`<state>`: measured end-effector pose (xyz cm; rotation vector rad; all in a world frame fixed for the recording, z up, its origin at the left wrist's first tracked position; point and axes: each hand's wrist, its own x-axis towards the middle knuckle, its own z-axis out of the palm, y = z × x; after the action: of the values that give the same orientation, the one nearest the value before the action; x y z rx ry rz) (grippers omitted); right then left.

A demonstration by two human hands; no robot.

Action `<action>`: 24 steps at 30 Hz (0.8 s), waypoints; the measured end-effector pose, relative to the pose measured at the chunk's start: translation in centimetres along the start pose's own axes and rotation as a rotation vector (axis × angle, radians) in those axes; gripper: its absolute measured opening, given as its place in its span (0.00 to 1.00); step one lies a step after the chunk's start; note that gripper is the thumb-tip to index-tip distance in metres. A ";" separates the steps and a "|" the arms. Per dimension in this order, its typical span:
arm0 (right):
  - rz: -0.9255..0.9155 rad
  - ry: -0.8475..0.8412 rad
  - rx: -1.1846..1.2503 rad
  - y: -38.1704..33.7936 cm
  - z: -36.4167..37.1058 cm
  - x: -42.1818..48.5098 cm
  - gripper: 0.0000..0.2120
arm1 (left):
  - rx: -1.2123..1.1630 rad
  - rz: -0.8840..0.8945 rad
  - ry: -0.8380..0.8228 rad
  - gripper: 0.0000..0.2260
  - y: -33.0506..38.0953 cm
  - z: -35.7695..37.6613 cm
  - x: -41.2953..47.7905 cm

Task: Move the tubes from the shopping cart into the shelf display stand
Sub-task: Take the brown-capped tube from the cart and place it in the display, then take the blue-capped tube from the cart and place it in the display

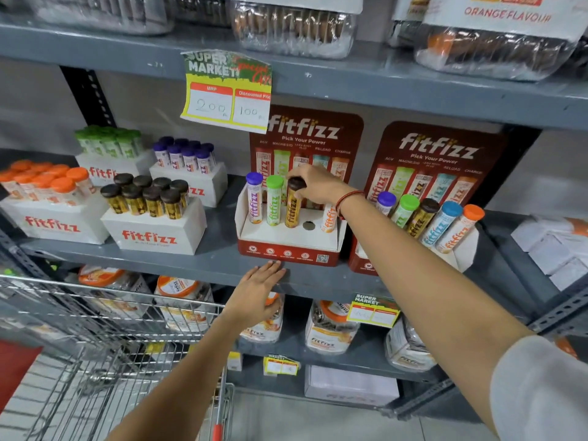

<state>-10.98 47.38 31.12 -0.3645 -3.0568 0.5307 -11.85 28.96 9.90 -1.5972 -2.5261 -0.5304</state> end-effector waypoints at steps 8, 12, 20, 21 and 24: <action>-0.118 0.484 0.098 -3.2 4.3 -2.0 0.16 | -0.119 -0.292 0.156 0.20 -2.7 -5.4 -4.2; -0.225 0.405 0.227 -7.1 9.6 -3.2 0.10 | -0.168 -0.515 0.253 0.16 -4.6 -7.4 -10.4; -0.332 -0.126 0.202 -15.6 23.2 -4.7 0.08 | -0.133 -0.940 0.264 0.15 -5.9 -7.7 -25.0; -0.342 -0.195 0.179 -16.4 25.0 -5.0 0.07 | -0.129 -0.996 0.275 0.14 -5.8 -7.5 -26.5; -0.327 -0.395 0.141 -17.9 31.2 -6.0 0.07 | -0.084 -1.094 0.246 0.14 -5.6 -6.3 -30.1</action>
<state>-10.95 19.30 7.81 0.2753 -3.3102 0.8800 -4.16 -1.15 6.30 0.0147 -2.9666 -0.8308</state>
